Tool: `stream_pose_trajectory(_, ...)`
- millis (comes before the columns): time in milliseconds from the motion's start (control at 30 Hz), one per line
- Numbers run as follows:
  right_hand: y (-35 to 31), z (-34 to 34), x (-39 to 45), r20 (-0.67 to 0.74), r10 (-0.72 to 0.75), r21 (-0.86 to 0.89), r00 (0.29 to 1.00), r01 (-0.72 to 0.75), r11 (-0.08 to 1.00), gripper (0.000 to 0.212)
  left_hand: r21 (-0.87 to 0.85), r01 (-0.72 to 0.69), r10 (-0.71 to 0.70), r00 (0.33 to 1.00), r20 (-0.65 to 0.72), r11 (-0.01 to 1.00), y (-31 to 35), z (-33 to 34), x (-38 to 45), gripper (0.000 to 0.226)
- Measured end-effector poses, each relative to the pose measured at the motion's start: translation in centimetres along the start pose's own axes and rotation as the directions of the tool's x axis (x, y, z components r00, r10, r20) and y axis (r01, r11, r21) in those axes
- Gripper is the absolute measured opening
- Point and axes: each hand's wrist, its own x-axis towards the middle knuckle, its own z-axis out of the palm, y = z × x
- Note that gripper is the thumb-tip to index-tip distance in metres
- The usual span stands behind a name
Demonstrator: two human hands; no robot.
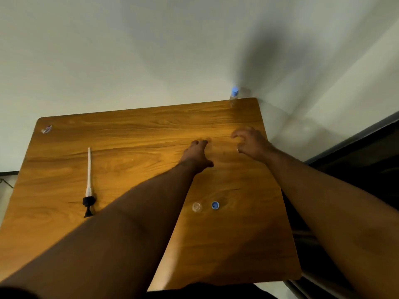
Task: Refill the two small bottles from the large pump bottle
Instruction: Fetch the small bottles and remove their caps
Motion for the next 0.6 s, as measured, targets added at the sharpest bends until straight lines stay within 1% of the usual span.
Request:
stream_pose_trajectory(67,-0.5,-1.3,2.0,-0.083,-0.046,-0.019,0.995,0.044,0.999,0.046,0.081,-0.009,0.006,0.999,0.042,0.997,0.4,0.1,2.4,0.1)
stream_pose_trajectory(133,-1.0,-2.3,3.9,-0.126,-0.079,-0.037,0.989,0.075,0.997,0.05,0.138,-0.015,0.002,0.996,0.093,0.99,0.6,0.1,4.2,0.104)
stream_pose_trajectory(267,-1.7,-3.8,7.6,-0.177,-0.134,-0.14,0.975,0.11,0.984,0.06,0.167,-0.016,-0.014,0.985,0.174,0.986,1.1,-0.2,6.3,0.099)
stream_pose_trajectory(367,-1.8,-4.3,10.1,-0.153,-0.146,-0.253,0.977,0.104,0.962,0.063,0.194,-0.032,-0.01,0.976,0.216,0.981,1.5,0.0,6.7,0.107)
stream_pose_trajectory(433,-1.9,-4.4,11.8,-0.121,-0.142,-0.319,0.982,0.097,0.943,0.063,0.193,-0.032,-0.008,0.979,0.206,0.981,1.5,0.2,6.7,0.107)
stream_pose_trajectory(533,-1.8,-4.6,13.8,-0.086,-0.128,-0.363,0.988,0.089,0.927,0.06,0.185,-0.059,0.022,0.98,0.196,0.981,1.2,0.0,6.4,0.106)
stream_pose_trajectory(600,-1.4,-4.6,14.4,-0.086,-0.122,-0.389,0.989,0.08,0.918,0.055,0.181,-0.062,0.028,0.982,0.187,0.981,1.0,-0.1,6.3,0.106)
